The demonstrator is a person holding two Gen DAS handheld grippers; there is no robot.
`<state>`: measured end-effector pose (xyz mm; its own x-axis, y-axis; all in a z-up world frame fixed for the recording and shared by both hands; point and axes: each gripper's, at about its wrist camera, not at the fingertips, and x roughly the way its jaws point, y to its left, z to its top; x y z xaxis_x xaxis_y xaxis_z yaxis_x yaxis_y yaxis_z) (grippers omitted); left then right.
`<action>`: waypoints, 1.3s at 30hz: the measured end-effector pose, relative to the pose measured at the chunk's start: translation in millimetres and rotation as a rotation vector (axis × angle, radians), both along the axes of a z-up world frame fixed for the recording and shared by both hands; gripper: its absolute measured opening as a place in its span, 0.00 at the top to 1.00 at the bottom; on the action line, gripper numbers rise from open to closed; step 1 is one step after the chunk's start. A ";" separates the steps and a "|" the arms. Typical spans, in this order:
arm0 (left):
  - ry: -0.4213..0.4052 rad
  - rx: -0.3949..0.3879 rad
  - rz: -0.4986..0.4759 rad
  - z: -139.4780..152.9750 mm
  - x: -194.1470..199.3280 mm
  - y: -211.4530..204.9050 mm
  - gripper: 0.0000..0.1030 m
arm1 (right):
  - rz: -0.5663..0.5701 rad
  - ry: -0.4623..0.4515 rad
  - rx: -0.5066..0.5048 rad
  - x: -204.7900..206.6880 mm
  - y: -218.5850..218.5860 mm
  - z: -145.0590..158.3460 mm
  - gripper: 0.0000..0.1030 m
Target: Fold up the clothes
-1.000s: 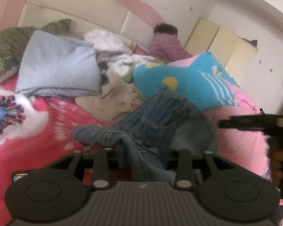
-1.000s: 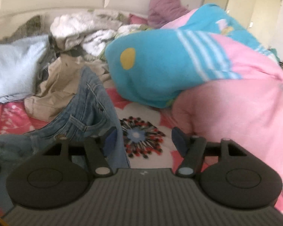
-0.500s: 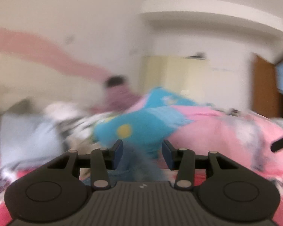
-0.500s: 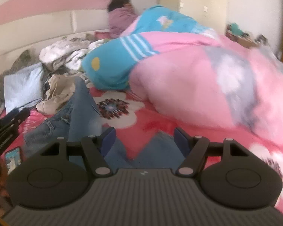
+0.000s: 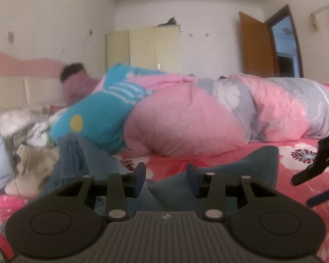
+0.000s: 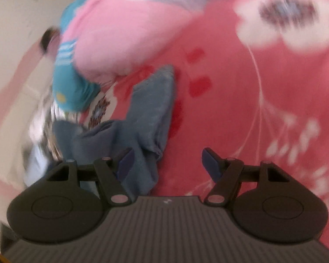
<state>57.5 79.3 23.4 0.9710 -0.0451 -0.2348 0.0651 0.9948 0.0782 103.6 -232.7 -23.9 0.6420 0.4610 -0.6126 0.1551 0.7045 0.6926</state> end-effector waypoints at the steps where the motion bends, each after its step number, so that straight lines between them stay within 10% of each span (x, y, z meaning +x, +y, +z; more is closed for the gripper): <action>1: 0.010 -0.004 -0.010 -0.2 0.8 1.9 0.59 | -0.031 0.026 0.060 6.7 -2.8 -12.4 0.34; 6: 0.107 -0.020 -0.159 -5.5 -4.7 -0.5 0.59 | -0.083 0.105 0.252 46.6 6.8 -53.1 0.33; 13: 0.135 0.057 -0.253 -21.3 -17.4 -21.5 0.59 | 0.022 0.104 0.204 92.9 47.0 -55.9 0.33; 17: 0.146 0.069 -0.253 -27.9 -15.5 -23.8 0.59 | 0.065 0.100 0.198 101.7 54.8 -57.8 0.82; 32: 0.089 0.068 -0.271 -18.7 -30.7 -23.9 0.61 | -0.139 -0.357 -0.081 -24.4 -23.2 62.3 0.94; 39: 0.114 0.098 -0.238 -23.5 -26.3 -29.4 0.64 | -0.264 -0.313 -0.142 -77.1 -78.0 49.1 0.94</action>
